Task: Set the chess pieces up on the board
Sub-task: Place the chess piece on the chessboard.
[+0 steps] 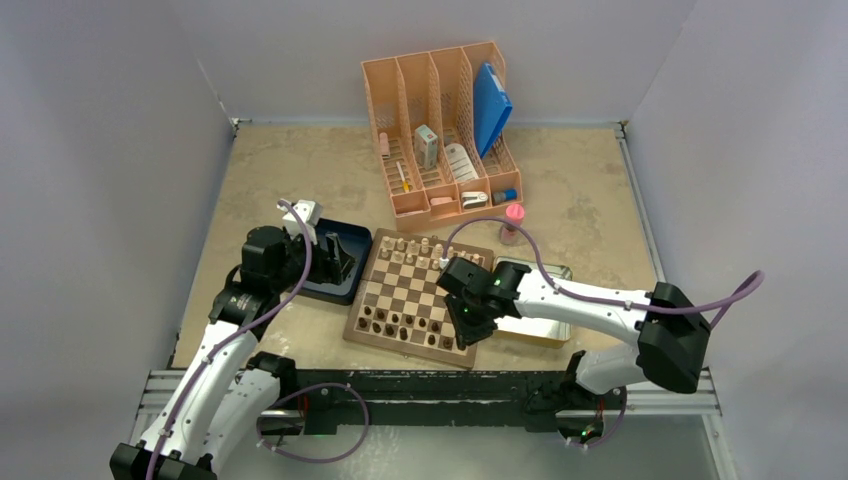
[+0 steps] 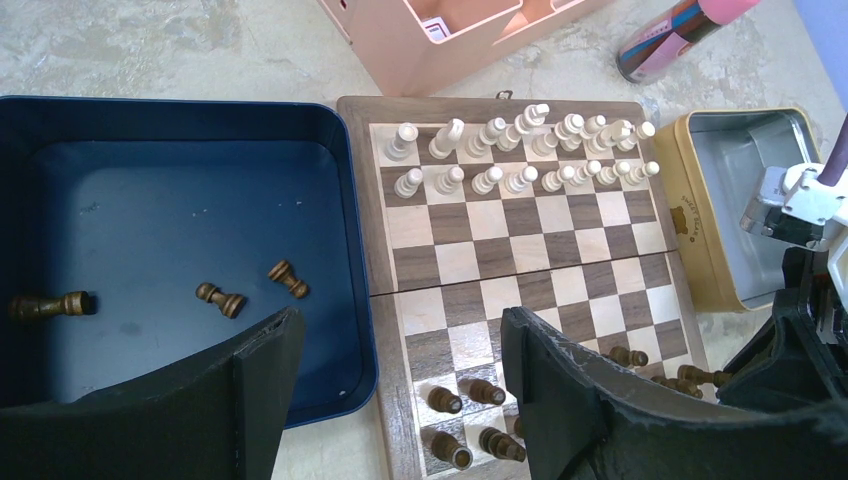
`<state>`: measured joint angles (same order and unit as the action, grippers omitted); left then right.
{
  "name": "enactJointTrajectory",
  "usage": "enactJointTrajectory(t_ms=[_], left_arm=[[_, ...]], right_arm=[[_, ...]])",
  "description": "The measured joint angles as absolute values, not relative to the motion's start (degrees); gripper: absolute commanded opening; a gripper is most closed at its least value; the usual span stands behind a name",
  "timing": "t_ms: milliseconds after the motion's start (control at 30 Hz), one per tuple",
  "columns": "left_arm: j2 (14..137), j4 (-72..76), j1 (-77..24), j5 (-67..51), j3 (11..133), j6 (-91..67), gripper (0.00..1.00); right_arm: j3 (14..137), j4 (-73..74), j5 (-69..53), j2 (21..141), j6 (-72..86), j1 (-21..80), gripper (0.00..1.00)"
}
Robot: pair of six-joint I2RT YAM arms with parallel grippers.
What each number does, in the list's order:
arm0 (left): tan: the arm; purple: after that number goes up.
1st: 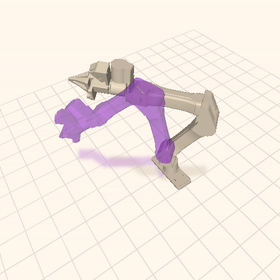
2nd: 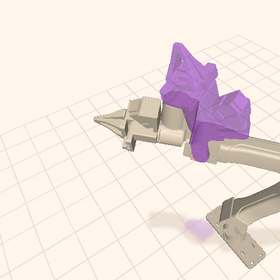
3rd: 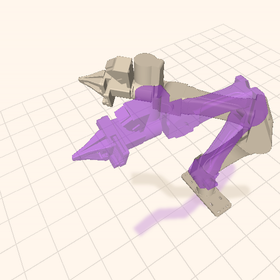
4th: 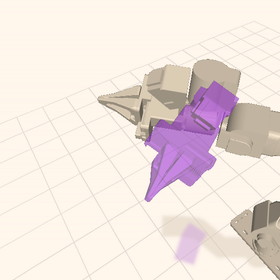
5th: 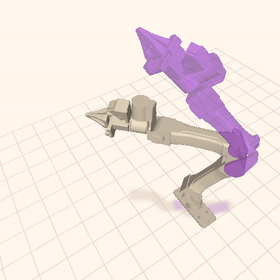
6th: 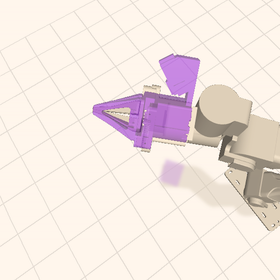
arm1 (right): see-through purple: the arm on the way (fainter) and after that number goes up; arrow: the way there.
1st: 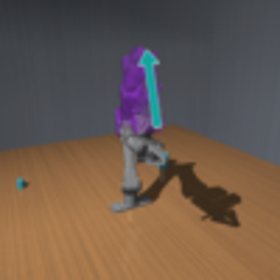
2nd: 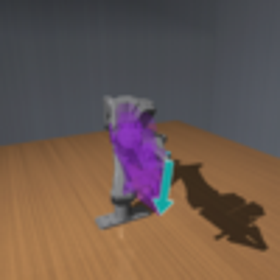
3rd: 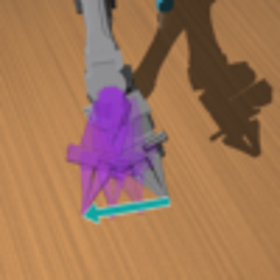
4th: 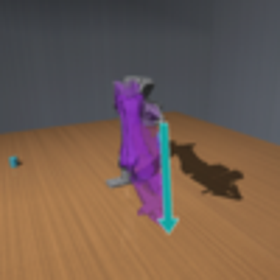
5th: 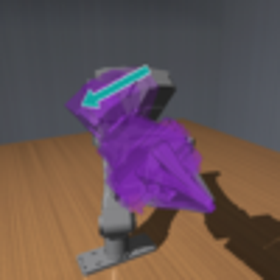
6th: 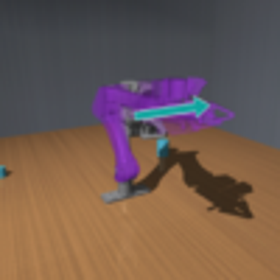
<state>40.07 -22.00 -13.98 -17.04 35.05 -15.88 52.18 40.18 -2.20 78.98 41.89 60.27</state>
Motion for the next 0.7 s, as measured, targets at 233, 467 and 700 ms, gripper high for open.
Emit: enactJointTrajectory(t_ms=[233, 467, 700], left_arm=[[40.4, -22.0, -14.0, -16.7, 35.0, -15.9, 0.72], [40.4, -22.0, -14.0, -16.2, 35.0, -15.9, 0.71], [40.4, -22.0, -14.0, -16.2, 35.0, -15.9, 0.71]], right_arm=[[52.4, 40.2, -2.1, 79.4, 41.2, 60.2, 0.2], [52.4, 40.2, -2.1, 79.4, 40.8, 60.2, 0.17], [52.5, 40.4, -1.9, 79.4, 40.4, 60.2, 0.16]])
